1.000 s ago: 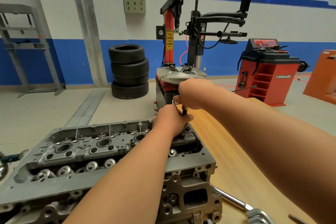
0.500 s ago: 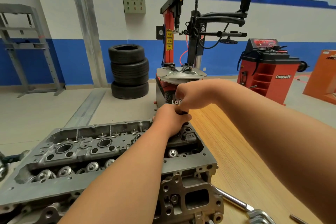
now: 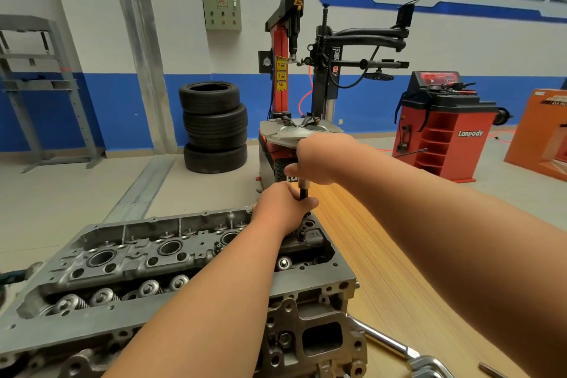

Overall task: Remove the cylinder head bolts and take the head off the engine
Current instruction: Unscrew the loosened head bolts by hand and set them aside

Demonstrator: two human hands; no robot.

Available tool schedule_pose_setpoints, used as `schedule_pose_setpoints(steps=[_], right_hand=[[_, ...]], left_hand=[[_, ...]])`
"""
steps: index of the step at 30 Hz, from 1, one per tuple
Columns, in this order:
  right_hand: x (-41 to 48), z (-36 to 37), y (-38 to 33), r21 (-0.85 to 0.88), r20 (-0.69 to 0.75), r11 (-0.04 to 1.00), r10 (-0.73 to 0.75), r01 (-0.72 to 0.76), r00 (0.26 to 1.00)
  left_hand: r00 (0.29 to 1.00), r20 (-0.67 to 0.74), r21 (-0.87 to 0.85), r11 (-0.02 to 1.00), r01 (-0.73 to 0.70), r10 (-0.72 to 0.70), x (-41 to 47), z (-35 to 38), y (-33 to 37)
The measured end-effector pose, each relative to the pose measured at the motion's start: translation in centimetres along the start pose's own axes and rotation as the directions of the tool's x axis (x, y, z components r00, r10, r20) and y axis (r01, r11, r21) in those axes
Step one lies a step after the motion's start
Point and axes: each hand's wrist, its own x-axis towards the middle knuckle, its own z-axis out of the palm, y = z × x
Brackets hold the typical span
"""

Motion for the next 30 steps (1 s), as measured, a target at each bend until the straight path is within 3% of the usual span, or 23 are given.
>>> schedule_pose_setpoints(steps=[2, 5, 7, 9, 11, 15, 17, 20, 23, 26, 27, 30], right_hand=[[-0.1, -0.3, 0.3, 0.060, 0.092, 0.996, -0.072, 0.067, 0.993], [-0.7, -1.4, 0.9, 0.304, 0.149, 0.946, -0.161, 0.109, 0.976], [-0.6, -0.9, 0.4, 0.262, 0.079, 0.962, -0.097, 0.073, 0.992], [-0.3, 0.0, -0.2, 0.070, 0.041, 0.998, 0.002, -0.005, 0.999], [-0.1, 0.4, -0.3, -0.002, 0.042, 1.000, -0.027, 0.027, 0.999], [-0.7, 0.1, 0.4, 0.327, 0.114, 0.940, -0.144, 0.100, 0.983], [-0.8, 0.8, 0.3, 0.304, 0.060, 0.951, -0.080, 0.058, 0.995], [-0.2, 1.6, 0.1, 0.084, -0.023, 0.995, 0.058, -0.056, 0.998], [-0.3, 1.1, 0.4, 0.188, 0.050, 0.977, -0.107, 0.095, 0.993], [-0.6, 0.6, 0.4, 0.354, 0.080, 0.925, -0.176, 0.137, 0.981], [-0.5, 0.8, 0.3, 0.313, 0.056, 0.942, -0.145, 0.120, 0.988], [0.2, 1.3, -0.5, -0.035, -0.036, 0.999, 0.010, -0.011, 0.999]], left_hand=[[0.998, 0.056, 0.027, 0.999, -0.030, 0.028, -0.1, 0.1, -0.2], [0.994, 0.067, 0.036, 0.996, -0.087, 0.085, -0.3, 0.1, -0.4], [0.997, 0.013, 0.055, 0.996, -0.077, 0.076, -0.1, 0.1, -0.2], [1.000, -0.011, 0.087, 0.996, -0.019, 0.020, 0.1, 0.3, 0.0], [1.000, -0.005, 0.167, 0.986, 0.014, -0.013, 0.2, 0.5, -0.2], [0.999, 0.035, 0.448, 0.894, -0.005, -0.011, 0.5, 0.7, -0.7], [0.997, 0.069, 0.498, 0.867, 0.004, -0.045, 0.4, 0.6, -0.5], [0.988, 0.115, 0.489, 0.871, 0.031, -0.099, 0.4, 0.5, -0.1], [0.985, 0.136, 0.495, 0.868, 0.023, -0.104, 0.5, 0.6, -0.1], [0.983, 0.152, 0.506, 0.862, 0.015, -0.107, 0.5, 0.6, -0.1], [0.983, 0.153, 0.509, 0.861, 0.013, -0.105, 0.6, 0.6, -0.1], [0.983, 0.148, 0.514, 0.858, 0.020, -0.112, 0.5, 0.6, -0.2]])
